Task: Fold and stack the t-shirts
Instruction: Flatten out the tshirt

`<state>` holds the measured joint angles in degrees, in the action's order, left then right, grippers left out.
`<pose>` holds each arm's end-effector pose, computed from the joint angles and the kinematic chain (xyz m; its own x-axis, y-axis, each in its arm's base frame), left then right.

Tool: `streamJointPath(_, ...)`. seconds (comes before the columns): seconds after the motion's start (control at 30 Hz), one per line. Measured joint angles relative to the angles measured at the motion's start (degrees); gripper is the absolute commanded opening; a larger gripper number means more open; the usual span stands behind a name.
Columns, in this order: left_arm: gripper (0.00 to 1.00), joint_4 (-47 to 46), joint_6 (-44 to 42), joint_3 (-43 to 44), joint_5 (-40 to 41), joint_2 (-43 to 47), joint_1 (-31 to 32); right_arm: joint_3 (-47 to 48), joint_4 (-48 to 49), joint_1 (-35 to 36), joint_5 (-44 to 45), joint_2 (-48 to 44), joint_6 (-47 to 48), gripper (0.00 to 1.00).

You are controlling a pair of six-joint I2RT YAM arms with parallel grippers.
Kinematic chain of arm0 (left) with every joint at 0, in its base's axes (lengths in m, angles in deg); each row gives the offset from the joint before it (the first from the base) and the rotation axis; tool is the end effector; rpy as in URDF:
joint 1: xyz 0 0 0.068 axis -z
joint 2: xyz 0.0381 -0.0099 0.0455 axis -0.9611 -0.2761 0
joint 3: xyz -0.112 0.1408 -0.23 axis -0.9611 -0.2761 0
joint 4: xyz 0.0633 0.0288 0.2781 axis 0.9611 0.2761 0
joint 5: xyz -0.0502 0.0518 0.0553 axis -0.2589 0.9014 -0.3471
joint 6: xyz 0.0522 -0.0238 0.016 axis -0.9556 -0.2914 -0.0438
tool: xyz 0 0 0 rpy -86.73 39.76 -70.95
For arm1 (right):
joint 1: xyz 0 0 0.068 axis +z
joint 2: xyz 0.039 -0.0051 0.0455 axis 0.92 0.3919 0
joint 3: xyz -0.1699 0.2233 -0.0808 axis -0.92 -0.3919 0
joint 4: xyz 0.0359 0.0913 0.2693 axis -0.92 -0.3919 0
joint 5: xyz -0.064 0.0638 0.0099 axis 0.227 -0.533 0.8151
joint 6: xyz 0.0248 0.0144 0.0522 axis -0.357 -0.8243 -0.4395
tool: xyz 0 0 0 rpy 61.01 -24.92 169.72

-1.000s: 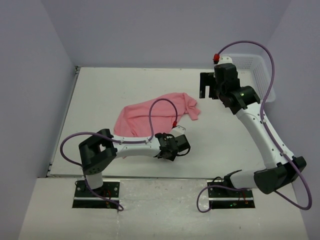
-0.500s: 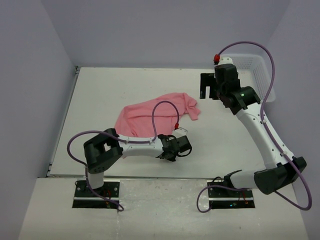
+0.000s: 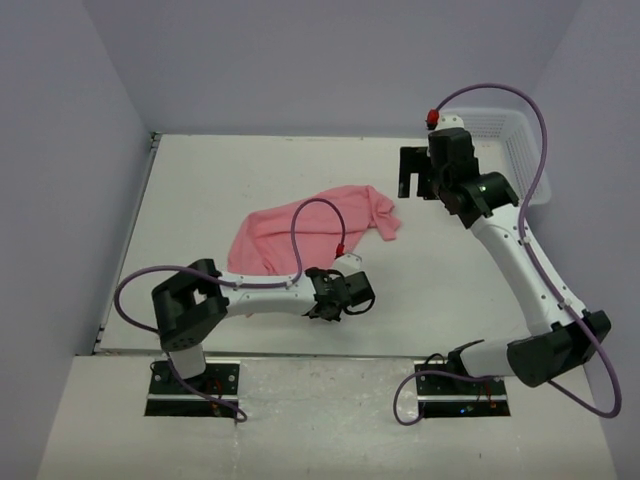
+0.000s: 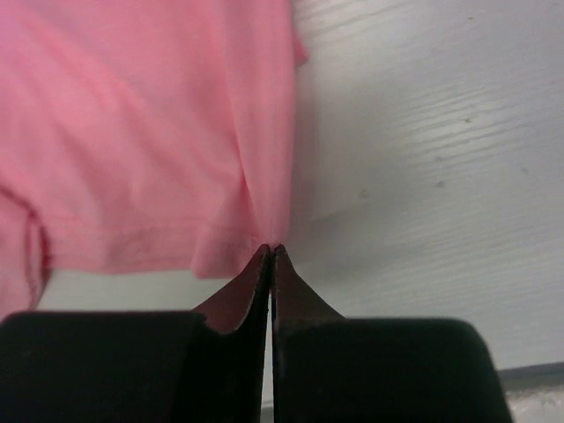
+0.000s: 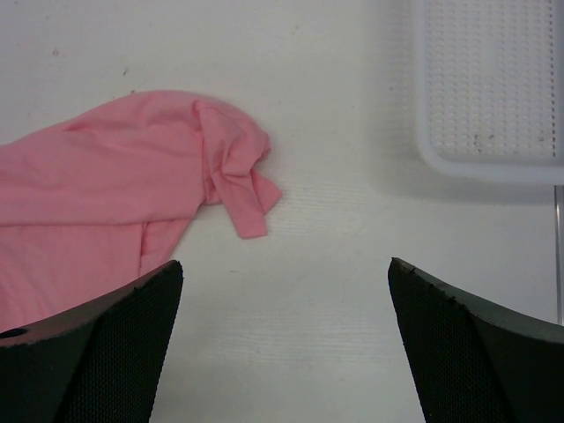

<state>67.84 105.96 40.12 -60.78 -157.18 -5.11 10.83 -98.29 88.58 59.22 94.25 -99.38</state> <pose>0.1503 -0.3347 0.1636 -0.8100 0.3158 -0.4942 0.3023 0.9469 0.1095 0.2943 0.1019 0.4214 -0.5720 -0.0062 -0.8202 0.0103 0.9998 -0.0148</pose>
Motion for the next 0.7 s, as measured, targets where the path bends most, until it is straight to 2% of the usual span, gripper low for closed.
streamJointPath(0.17,0.00,9.7,4.7,-0.3,5.6,14.6,0.0,0.0,0.5,-0.6,-2.5,7.1,-1.6,0.99)
streamJointPath(0.23,0.00,14.4,7.1,1.0,8.5,22.3,0.0,0.0,0.4,-0.9,-4.3,12.0,-2.5,0.96)
streamJointPath(0.3,0.00,17.9,8.9,2.8,10.7,26.3,0.0,0.0,0.3,-1.1,-6.4,16.3,-3.2,0.93)
streamJointPath(0.43,0.00,27.4,13.9,7.1,15.8,29.9,-0.1,-0.1,0.4,-1.4,-10.9,22.1,-4.6,0.89)
streamJointPath(0.6,0.00,34.1,16.1,8.9,19.3,32.3,-1.3,-0.3,0.7,-1.4,-13.6,22.5,-5.6,0.82)
streamJointPath(0.7,0.00,36.1,15.5,11.5,21.0,34.1,-4.5,-0.4,0.7,-1.5,-13.8,22.5,-6.0,0.73)
